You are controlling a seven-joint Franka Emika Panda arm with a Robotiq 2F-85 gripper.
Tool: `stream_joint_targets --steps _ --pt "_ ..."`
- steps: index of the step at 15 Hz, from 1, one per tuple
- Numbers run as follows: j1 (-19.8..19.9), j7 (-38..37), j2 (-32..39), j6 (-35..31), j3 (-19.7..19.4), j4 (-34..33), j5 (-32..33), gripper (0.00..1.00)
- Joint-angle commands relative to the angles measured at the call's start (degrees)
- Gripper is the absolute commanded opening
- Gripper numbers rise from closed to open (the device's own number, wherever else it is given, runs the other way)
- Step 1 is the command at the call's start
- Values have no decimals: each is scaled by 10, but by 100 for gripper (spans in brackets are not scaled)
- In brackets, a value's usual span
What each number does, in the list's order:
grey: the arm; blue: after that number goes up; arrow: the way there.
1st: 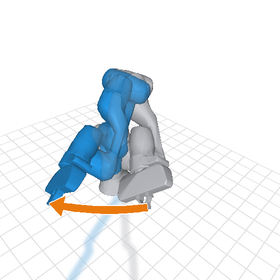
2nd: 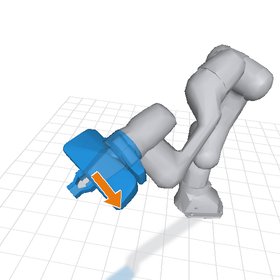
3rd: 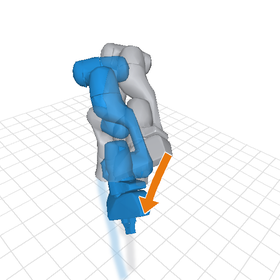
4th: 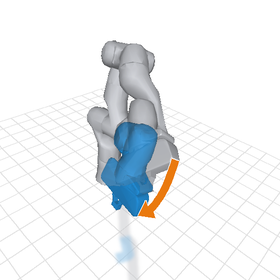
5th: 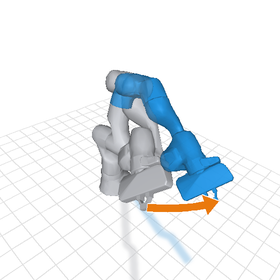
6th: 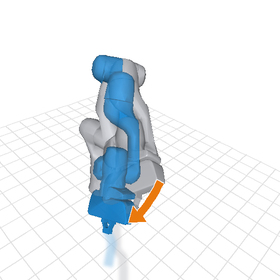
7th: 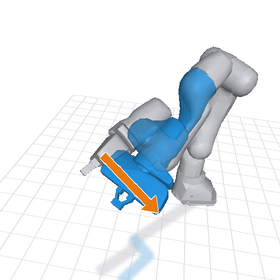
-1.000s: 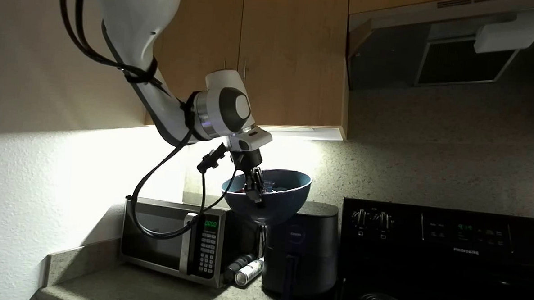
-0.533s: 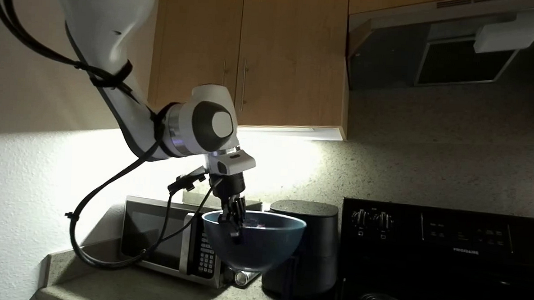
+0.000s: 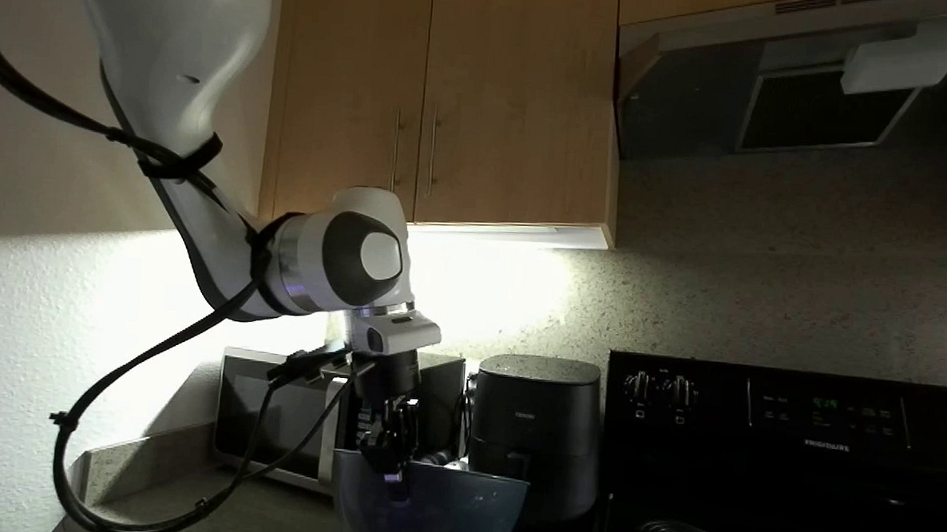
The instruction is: Put the blue bowl on the counter top
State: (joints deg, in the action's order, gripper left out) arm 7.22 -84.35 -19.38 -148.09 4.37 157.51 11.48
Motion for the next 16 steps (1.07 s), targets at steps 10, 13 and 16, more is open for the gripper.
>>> stream_joint_targets --steps 10,13,16 --pt "-15 77 158 -89 -27 -53 -67 9" --pt "-18 85 168 -89 -35 -59 -71 8" --pt "2 -45 162 -60 -45 -48 63 8"
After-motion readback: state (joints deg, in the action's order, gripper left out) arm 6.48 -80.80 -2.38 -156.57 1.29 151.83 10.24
